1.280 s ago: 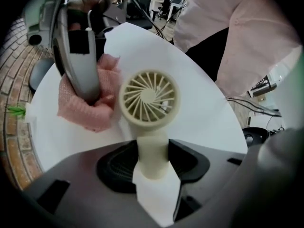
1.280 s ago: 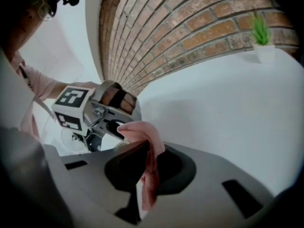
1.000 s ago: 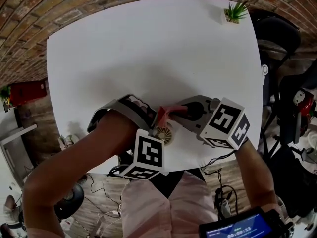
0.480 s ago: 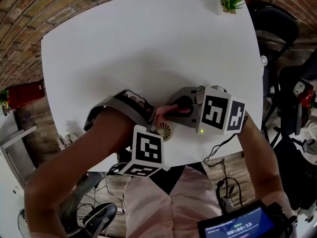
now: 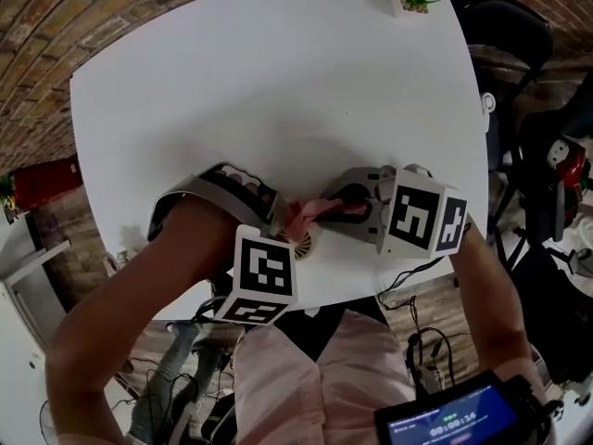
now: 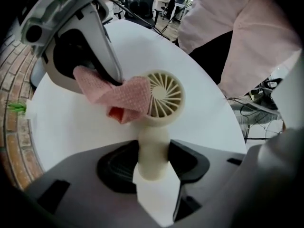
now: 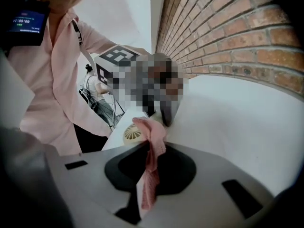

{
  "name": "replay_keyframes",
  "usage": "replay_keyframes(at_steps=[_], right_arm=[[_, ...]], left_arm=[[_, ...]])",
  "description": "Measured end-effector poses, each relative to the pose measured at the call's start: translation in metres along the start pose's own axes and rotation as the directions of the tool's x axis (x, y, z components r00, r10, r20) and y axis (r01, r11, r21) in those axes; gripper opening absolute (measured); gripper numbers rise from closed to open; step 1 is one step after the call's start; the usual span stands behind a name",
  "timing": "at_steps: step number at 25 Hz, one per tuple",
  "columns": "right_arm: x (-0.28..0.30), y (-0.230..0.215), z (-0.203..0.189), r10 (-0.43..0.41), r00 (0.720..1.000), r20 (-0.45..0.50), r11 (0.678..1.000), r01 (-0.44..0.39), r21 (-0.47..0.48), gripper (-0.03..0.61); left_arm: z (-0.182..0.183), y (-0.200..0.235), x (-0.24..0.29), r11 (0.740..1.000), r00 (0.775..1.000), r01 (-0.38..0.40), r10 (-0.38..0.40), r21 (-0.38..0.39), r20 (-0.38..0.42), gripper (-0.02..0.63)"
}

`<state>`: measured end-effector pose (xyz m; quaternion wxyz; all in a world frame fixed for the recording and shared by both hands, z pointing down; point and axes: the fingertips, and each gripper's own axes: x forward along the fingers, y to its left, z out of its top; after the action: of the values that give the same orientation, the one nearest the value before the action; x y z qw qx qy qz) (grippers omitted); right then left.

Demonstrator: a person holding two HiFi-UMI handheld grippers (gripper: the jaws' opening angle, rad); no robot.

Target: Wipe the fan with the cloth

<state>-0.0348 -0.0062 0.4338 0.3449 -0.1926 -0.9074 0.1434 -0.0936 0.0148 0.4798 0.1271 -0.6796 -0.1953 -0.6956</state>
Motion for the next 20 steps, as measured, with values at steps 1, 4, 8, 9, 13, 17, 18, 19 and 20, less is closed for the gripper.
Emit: replay_keyframes(at_steps=[1,4,8,9,13,17,18,19,20], right_arm=[[-0.001,0.002,-0.002,-0.006,1.000,0.000,1.000,0.006,0.004,0.029],[-0.004,0.007,-0.008,-0.020,1.000,-0.002,1.000,0.020,0.017,0.029],[-0.006,0.021,-0.018,-0.027,1.000,-0.006,0.999,0.027,0.036,0.029],[-0.006,0.025,-0.020,-0.026,1.000,-0.005,0.999,0.026,0.042,0.029],[0.000,0.048,-0.027,-0.014,1.000,0.013,0.998,0.013,0.068,0.029],[0.006,0.068,-0.026,-0.025,0.997,0.069,0.993,0.017,0.118,0.031],[0.005,0.071,-0.025,-0.038,0.995,0.094,0.990,0.025,0.139,0.031],[0.004,0.073,-0.023,-0.055,0.991,0.118,0.986,0.035,0.162,0.031],[0.002,0.077,-0.021,-0.073,0.987,0.141,0.982,0.046,0.185,0.031]], left_arm=[[0.000,0.000,0.000,1.000,1.000,0.001,-0.001,-0.003,0.001,0.204],[-0.001,0.001,0.000,1.000,1.000,0.001,-0.001,-0.014,0.004,0.204],[-0.001,0.001,0.000,1.000,1.000,0.001,-0.001,-0.027,-0.001,0.204],[-0.001,0.001,0.000,1.000,1.000,0.001,-0.001,-0.031,-0.002,0.204],[-0.001,0.002,0.001,0.999,1.000,-0.002,0.002,-0.051,-0.008,0.204],[-0.002,0.003,0.002,0.997,1.000,-0.006,0.005,-0.083,-0.007,0.204],[-0.002,0.003,0.002,0.996,1.000,-0.008,0.008,-0.090,-0.002,0.204],[-0.002,0.003,0.002,0.995,1.000,-0.011,0.011,-0.096,0.005,0.204],[-0.002,0.004,0.003,0.994,1.000,-0.015,0.017,-0.104,0.015,0.204]])
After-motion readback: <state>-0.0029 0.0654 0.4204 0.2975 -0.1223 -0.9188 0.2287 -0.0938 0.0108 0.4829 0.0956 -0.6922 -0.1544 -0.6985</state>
